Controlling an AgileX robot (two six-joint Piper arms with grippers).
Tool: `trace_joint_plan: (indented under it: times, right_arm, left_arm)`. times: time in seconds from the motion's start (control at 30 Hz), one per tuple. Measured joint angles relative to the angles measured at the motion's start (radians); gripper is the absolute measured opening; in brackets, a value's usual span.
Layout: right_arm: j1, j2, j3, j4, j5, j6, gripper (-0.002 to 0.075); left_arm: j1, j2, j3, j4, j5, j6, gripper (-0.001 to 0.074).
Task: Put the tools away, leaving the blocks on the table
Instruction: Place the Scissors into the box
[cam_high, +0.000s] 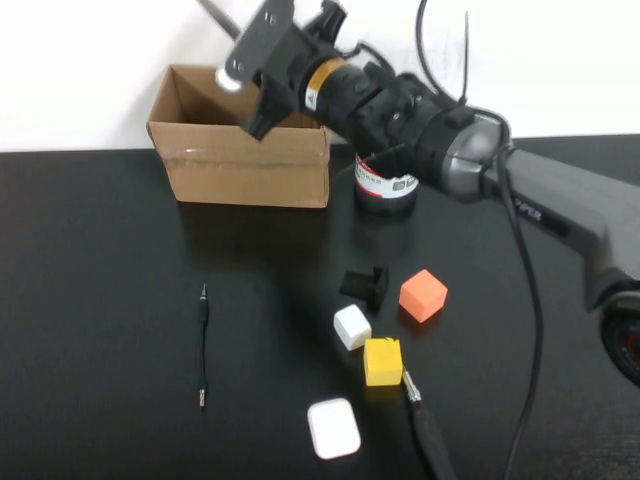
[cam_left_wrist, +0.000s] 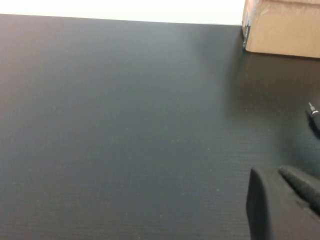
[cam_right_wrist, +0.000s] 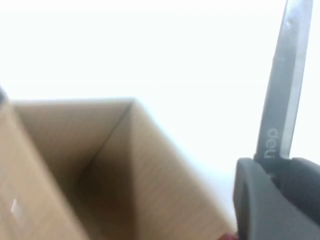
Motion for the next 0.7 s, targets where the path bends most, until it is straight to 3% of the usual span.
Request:
trace_joint_plan:
  times: [0.2, 0.5, 0.7]
  right_arm:
    - [-0.002, 0.008, 0.000, 0.001, 0.055, -0.023, 0.0141]
    - [-0.002, -0.045, 0.000, 0.038, 0.084, -0.023, 0.0142]
    - [0.006, -0.169, 0.000, 0.092, 0.333, -0.015, 0.0141]
  left_arm:
    - [0.000, 0.000, 0.000, 0.000, 0.000, 0.000, -0.0004]
    - [0.000, 0.000, 0.000, 0.000, 0.000, 0.000, -0.0004]
    - [0.000, 0.000, 0.000, 0.000, 0.000, 0.000, -0.0004]
